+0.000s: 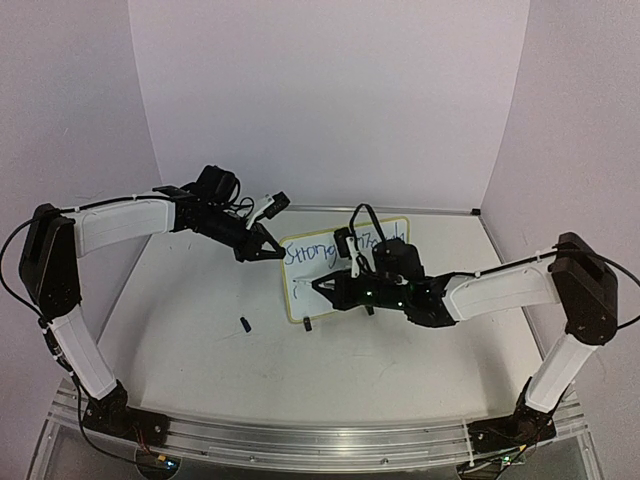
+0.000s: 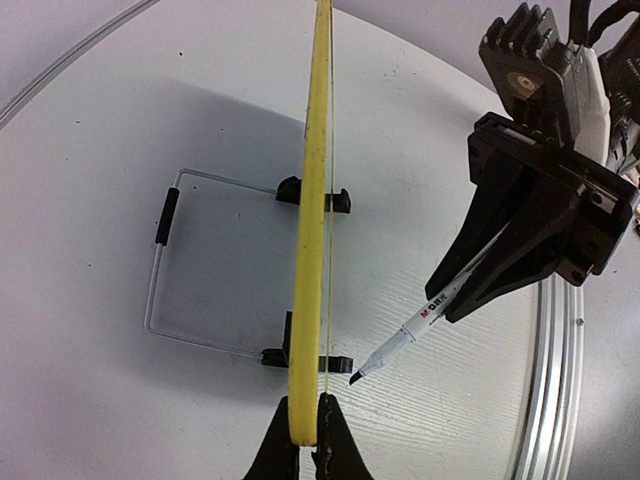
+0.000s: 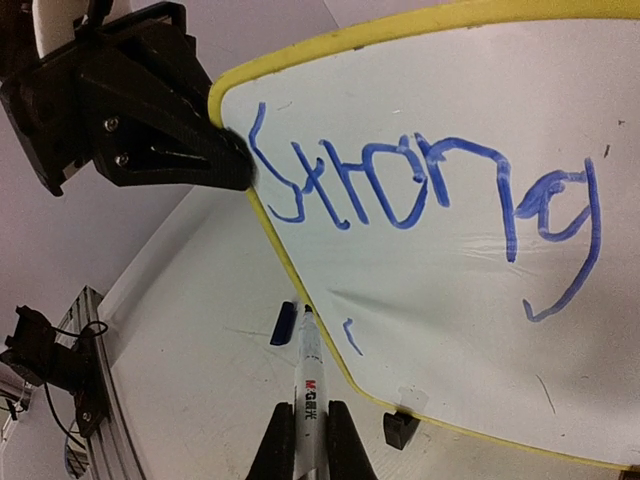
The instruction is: Write a sentence on the whiteboard
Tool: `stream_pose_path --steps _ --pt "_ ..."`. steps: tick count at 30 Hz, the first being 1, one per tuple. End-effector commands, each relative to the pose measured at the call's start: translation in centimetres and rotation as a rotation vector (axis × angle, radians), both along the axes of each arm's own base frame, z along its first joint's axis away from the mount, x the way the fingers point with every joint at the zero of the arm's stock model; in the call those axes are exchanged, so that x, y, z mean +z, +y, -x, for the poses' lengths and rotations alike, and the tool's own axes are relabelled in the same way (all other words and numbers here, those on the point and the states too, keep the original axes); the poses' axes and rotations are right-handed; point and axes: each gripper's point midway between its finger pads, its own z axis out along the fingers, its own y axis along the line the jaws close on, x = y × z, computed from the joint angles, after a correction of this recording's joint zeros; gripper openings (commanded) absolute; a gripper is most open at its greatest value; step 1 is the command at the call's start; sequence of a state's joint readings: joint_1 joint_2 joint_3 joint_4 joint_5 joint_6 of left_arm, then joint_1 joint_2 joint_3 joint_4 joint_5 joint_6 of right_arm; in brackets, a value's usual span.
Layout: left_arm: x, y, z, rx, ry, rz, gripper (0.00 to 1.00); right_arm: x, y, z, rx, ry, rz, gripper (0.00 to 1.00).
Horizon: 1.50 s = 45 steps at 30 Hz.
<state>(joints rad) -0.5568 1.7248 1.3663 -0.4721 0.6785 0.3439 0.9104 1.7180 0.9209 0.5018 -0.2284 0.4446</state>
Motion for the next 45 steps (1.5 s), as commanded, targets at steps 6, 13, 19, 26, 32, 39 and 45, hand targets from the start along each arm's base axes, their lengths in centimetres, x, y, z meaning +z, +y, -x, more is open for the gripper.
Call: stream_pose_path --steps 6,13,19,26,32,39,45 --pt "-2.1 1.0 0.5 0.006 0.006 -0.1 0.0 1.1 0.8 -1.8 -0.043 -0.041 -0.016 0.0" --pt "-2.0 1.0 0.5 0.006 0.004 -0.099 0.0 0.4 0.5 -2.5 -0.094 -0.03 -0.005 0.0" --pt "-2.0 1.0 0.5 0.007 0.002 -0.099 0.0 1.7 0.0 -1.6 -0.062 -0.063 -0.036 0.0" --pt "-2.0 1.0 0.5 0.007 0.001 -0.101 0.0 0.4 -1.0 -0.2 -0.04 -0.033 -0.023 0.0" --pt "-2.2 1.0 0.4 0.007 0.005 -0.103 0.0 -0.8 -0.5 -0.6 -0.042 -0.017 -0.005 0.0" --pt "-2.3 1.0 0.4 0.008 0.006 -0.105 0.0 -1.3 0.1 -1.4 -0.053 -0.015 0.005 0.0" --pt "-2.1 1.0 0.5 0.008 0.003 -0.103 0.0 -1.3 -0.4 -1.9 -0.097 -0.021 0.007 0.0"
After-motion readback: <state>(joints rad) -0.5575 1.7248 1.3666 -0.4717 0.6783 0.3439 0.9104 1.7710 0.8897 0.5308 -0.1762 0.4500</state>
